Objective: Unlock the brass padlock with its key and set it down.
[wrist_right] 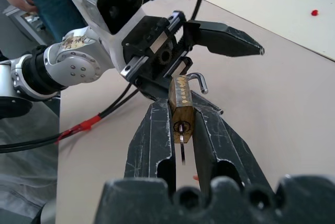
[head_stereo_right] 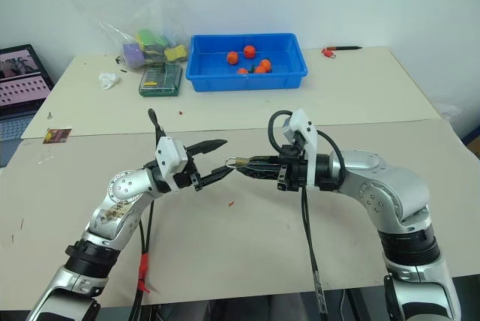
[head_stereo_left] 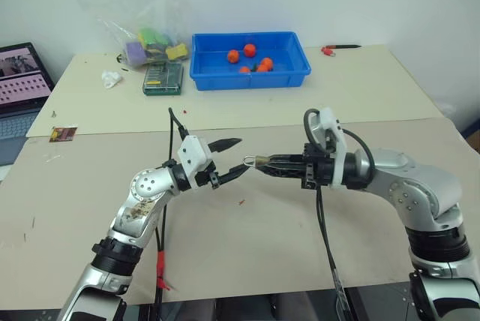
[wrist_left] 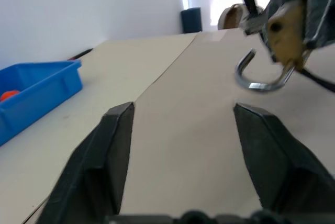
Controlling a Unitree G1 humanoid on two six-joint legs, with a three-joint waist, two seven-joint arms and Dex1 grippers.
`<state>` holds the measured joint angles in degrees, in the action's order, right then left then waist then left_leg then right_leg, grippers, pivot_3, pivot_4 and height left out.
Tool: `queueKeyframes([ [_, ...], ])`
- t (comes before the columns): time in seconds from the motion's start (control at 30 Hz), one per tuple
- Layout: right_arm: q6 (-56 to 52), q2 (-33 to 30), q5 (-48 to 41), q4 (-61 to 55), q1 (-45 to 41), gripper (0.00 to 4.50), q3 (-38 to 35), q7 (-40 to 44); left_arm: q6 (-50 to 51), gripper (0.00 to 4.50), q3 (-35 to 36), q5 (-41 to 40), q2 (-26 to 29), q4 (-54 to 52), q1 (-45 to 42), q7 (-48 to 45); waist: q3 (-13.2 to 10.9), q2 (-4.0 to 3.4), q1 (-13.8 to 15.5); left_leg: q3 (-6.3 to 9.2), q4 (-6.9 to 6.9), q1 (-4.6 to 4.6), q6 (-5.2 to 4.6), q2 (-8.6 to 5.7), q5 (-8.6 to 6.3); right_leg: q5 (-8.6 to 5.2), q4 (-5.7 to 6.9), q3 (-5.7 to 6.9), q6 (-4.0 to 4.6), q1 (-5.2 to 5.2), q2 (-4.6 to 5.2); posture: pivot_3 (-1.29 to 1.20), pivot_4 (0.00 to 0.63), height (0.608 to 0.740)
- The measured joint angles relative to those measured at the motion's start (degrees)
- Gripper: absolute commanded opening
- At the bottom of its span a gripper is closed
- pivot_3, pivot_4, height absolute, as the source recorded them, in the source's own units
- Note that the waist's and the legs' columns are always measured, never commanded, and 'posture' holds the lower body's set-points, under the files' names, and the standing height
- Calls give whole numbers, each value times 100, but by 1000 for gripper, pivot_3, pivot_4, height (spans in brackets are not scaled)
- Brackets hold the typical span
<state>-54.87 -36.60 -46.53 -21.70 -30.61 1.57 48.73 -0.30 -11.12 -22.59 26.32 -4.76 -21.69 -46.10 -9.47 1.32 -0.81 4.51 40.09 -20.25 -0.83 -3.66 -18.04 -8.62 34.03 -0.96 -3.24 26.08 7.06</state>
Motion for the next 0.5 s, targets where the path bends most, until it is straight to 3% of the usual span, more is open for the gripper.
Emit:
queueKeyframes([
  [0.17, 0, -86, -3, -3, 143, 125, -8, 13, 205, 51, 169, -15, -1, -102, 31, -77, 0, 0, 7, -1, 0, 0, 0, -1, 0, 0, -1, 0, 1, 0, 0, 0, 150, 740],
  [0.5, 1, -93, -5, -13, 201, 125, -14, 26, 472, 51, 243, -12, -181, -125, 27, -191, 0, 0, 10, -2, 0, -1, 0, -1, 0, 1, -2, 0, 2, -1, 0, 0, 150, 740],
])
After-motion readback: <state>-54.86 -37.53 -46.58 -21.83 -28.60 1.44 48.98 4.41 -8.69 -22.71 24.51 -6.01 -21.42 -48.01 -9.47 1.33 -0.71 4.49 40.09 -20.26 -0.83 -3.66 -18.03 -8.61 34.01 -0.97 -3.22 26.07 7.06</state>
